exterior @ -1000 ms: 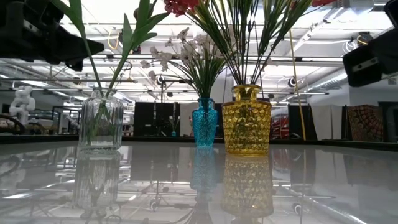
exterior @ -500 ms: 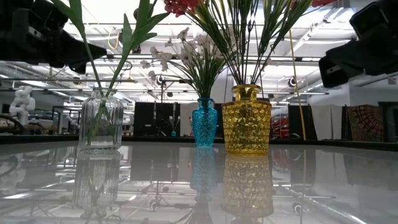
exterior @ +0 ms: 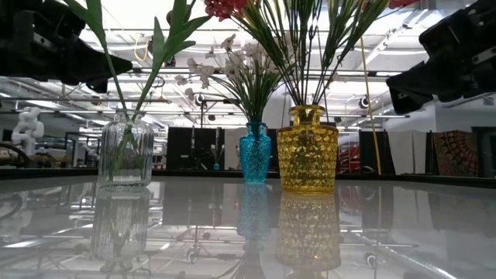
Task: Sort flowers into vase by color
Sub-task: Return to Home Position
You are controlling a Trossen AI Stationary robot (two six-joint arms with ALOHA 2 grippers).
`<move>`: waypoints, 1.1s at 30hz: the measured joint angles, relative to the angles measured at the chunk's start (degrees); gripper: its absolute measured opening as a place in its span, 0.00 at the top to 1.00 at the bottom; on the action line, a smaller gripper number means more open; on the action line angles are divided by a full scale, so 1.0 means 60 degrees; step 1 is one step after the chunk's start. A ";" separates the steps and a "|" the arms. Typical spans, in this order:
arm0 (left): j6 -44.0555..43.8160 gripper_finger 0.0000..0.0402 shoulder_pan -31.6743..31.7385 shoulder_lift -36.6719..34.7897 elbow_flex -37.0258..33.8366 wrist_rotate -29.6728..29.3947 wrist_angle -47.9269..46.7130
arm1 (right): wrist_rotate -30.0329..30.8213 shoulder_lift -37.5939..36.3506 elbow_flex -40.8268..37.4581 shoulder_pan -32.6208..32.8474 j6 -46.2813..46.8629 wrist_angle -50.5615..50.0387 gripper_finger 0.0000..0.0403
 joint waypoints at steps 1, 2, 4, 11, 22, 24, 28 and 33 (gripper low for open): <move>0.0000 1.00 -0.0001 -0.0020 -0.0003 0.0045 -0.0074 | -0.0119 -0.0138 0.0000 -0.0079 -0.0007 -0.0221 1.00; 0.0000 1.00 -0.0007 -0.0051 -0.0003 0.0055 -0.0146 | -0.0160 -0.0303 -0.0004 -0.0132 0.0011 -0.0403 1.00; 0.0007 1.00 -0.0007 -0.0139 -0.0003 0.0053 -0.0205 | -0.0167 -0.0738 0.0000 -0.0214 0.0082 -0.0744 1.00; 0.0225 1.00 -0.0007 -0.0781 -0.0008 0.0052 -0.0574 | -0.0123 -0.2575 0.0000 -0.0340 0.0047 -0.2370 1.00; 0.0483 1.00 0.0175 -0.1623 -0.0011 0.0282 -0.0788 | -0.0199 -0.4648 0.0000 -0.0336 -0.0205 -0.4069 1.00; 0.0319 1.00 0.0408 -0.1773 -0.0011 0.0272 -0.1005 | -0.0351 -0.4894 0.0000 -0.0336 -0.0283 -0.4076 1.00; 0.0046 1.00 0.0861 -0.2013 -0.0011 0.0353 -0.1674 | -0.0312 -0.5318 0.0011 -0.0336 -0.0510 -0.4361 1.00; -0.0025 1.00 0.1159 -0.2193 -0.0011 0.0804 -0.1870 | -0.0320 -0.5441 0.0025 -0.0336 -0.0714 -0.4411 1.00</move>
